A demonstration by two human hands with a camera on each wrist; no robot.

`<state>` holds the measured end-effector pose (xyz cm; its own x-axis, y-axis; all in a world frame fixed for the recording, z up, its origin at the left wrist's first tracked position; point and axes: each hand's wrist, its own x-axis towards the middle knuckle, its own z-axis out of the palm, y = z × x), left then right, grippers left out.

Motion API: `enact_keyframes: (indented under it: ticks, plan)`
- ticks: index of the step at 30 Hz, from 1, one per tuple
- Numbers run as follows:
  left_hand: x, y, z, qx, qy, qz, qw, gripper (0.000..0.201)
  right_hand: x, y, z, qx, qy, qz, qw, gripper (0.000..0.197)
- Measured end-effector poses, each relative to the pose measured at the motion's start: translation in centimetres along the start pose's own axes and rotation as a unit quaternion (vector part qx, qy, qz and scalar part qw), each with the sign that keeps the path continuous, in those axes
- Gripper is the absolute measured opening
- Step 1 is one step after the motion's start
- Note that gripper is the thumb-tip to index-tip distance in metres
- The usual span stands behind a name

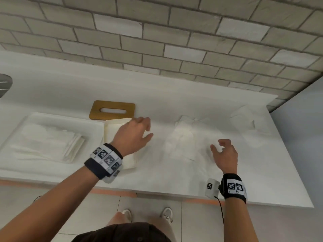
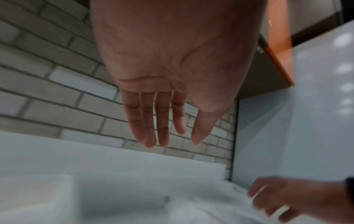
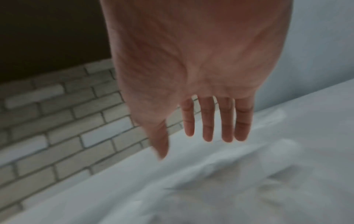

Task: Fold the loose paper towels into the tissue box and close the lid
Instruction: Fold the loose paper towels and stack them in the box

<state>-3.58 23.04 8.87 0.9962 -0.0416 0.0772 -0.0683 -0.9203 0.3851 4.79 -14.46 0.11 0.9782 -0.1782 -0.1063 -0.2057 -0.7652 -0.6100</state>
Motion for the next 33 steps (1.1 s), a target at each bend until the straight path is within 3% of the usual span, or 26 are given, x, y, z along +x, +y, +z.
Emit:
enact_keyframes:
  ticks: [2,4,6,10,13,15,17,20,23,27,30,33]
  plan:
    - [1.3,4.3,1.8,-0.035,-0.011,0.023,0.999,0.021,1.7,2.7,-0.4,-0.070,-0.078,0.057,0.993,0.077]
    - [3.4,8.0,4.6,-0.058,-0.048,0.034,0.997,0.022,2.4,4.7,-0.4,-0.127,-0.142,0.057,0.980,0.091]
    - [6.0,11.1,7.9,-0.077,-0.086,0.032,0.993,0.023,2.3,6.0,-0.1,-0.118,-0.143,0.026,0.982,0.083]
    - [10.8,15.8,15.1,-0.122,-0.163,-0.011,0.979,0.026,0.8,7.4,0.3,-0.012,-0.103,-0.054,0.993,0.048]
    - [13.5,19.4,19.8,-0.123,-0.196,-0.045,0.972,0.043,-0.3,8.9,-0.9,-0.014,-0.132,-0.114,0.985,0.031]
    - [14.6,21.2,22.3,-0.090,-0.205,-0.045,0.973,0.061,-0.9,9.9,-1.5,-0.033,-0.165,-0.160,0.973,0.028]
    - [15.3,22.4,24.4,-0.042,-0.202,-0.049,0.977,0.071,-1.2,11.0,-2.1,-0.051,-0.192,-0.189,0.962,0.041]
    - [16.0,23.0,26.4,-0.079,-0.212,-0.059,0.972,0.059,-1.2,11.6,-4.2,-0.041,-0.207,-0.208,0.955,0.039]
    - [16.5,22.0,26.1,-0.224,-0.193,-0.066,0.953,0.046,-1.1,10.6,-7.6,0.014,-0.179,-0.213,0.960,0.024]
    - [16.8,20.1,21.3,-0.389,-0.116,-0.075,0.911,0.033,-1.0,5.7,-13.1,0.045,-0.174,-0.243,0.953,0.012]
    - [16.2,18.3,16.3,-0.490,-0.056,-0.067,0.867,0.019,-1.9,0.2,-17.0,0.014,-0.283,-0.283,0.916,0.007]
    - [14.5,16.8,11.4,-0.539,-0.061,-0.025,0.840,0.028,-2.7,-5.6,-19.3,-0.028,-0.393,-0.325,0.860,0.011]
